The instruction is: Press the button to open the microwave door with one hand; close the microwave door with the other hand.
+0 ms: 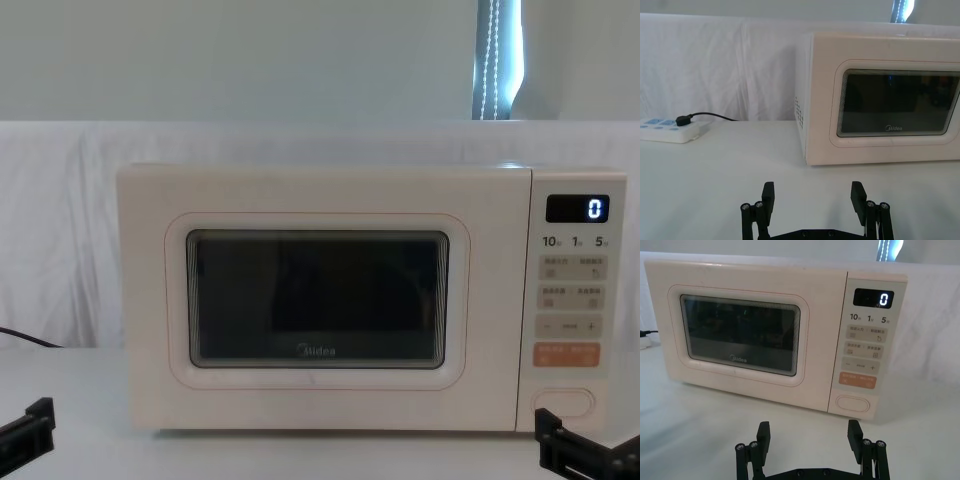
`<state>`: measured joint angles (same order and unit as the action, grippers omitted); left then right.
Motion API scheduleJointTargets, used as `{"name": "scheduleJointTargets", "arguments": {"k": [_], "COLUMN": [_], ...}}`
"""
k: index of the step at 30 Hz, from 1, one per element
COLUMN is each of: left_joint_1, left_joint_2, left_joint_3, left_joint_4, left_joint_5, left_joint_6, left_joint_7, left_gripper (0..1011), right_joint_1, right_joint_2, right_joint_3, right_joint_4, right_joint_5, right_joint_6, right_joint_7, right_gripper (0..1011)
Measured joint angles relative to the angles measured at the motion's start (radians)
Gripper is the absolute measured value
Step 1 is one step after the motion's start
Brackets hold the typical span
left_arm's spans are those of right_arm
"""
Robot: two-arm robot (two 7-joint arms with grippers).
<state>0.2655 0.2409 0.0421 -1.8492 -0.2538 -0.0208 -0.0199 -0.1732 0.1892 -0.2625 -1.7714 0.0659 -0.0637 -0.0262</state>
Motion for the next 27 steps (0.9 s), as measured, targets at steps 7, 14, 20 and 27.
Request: {"name": "scheduleJointTargets", "arguments": {"k": [7,14,20,27], "left_joint_1": [0.0,0.0,0.0,0.0], "left_joint_2": [0.0,0.0,0.0,0.0], "left_joint_3": [0.0,0.0,0.0,0.0], "left_joint_4": [0.0,0.0,0.0,0.0], "left_joint_5": [0.0,0.0,0.0,0.0], "left_joint_6": [0.0,0.0,0.0,0.0], "left_joint_7": [0.0,0.0,0.0,0.0], "left_gripper": [1001,1001,1001,1001], "right_joint_1": [0.0,0.0,0.0,0.0], "right_joint_2": [0.0,0.0,0.0,0.0], "right_joint_3": [0.0,0.0,0.0,0.0], "right_joint_4": [0.0,0.0,0.0,0.0], "right_joint_5": [0.0,0.0,0.0,0.0], "right_joint_6": [0.0,0.0,0.0,0.0], "right_joint_7": [0.0,0.0,0.0,0.0], "right_gripper": [1002,1002,1002,1002]}}
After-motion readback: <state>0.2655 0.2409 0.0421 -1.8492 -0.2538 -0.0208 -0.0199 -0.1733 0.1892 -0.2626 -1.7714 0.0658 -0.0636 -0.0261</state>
